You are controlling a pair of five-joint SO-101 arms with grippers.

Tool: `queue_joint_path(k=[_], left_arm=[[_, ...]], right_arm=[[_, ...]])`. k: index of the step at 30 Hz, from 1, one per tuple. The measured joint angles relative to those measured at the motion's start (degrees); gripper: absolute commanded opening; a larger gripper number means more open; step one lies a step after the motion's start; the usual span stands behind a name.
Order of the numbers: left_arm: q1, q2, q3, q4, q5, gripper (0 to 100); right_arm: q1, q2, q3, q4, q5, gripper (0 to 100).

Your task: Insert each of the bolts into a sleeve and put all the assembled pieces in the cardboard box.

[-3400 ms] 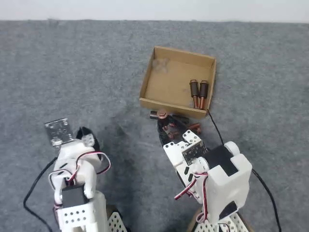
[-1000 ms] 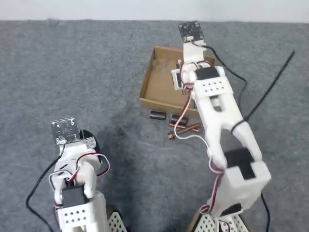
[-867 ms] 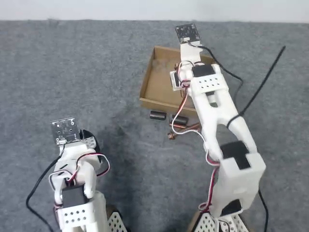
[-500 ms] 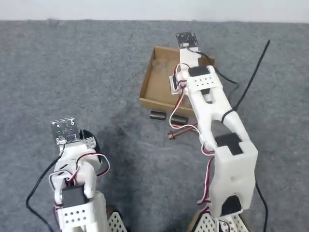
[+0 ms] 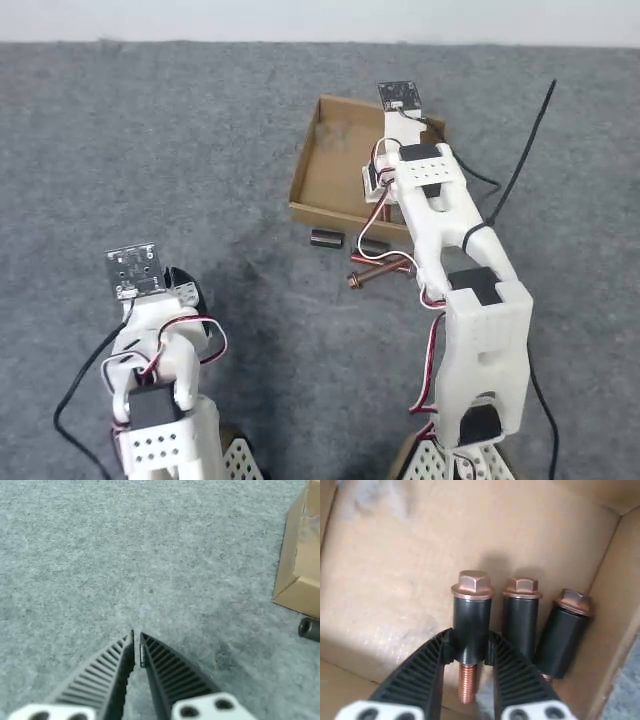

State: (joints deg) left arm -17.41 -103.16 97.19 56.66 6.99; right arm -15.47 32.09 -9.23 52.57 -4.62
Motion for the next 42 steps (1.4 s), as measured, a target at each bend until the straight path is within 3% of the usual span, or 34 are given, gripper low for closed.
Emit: queue_joint_path(k=[11, 16, 30, 36, 42], left_arm=[[0.0, 0.0, 0.0, 0.0, 0.0, 1], [0.0, 0.0, 0.0, 0.0, 0.0, 1], [0.0, 0.0, 0.0, 0.0, 0.0, 1], [0.0, 0.0, 0.0, 0.0, 0.0, 1], [0.0, 0.0, 0.0, -0.5, 0.0, 1]], right_arm=[[0.3, 0.0, -6.0, 6.9, 0.0, 1.1], [-0.2, 0.0, -8.0, 11.3, 0.0, 12.6], [-0.6, -1.4, -13.1, 20.1, -0.4, 12.9], [-0.5, -6.7, -14.6, 26.8, -5.1, 0.1], [-0.5, -13.8, -14.6, 32.4, -5.6, 0.6]])
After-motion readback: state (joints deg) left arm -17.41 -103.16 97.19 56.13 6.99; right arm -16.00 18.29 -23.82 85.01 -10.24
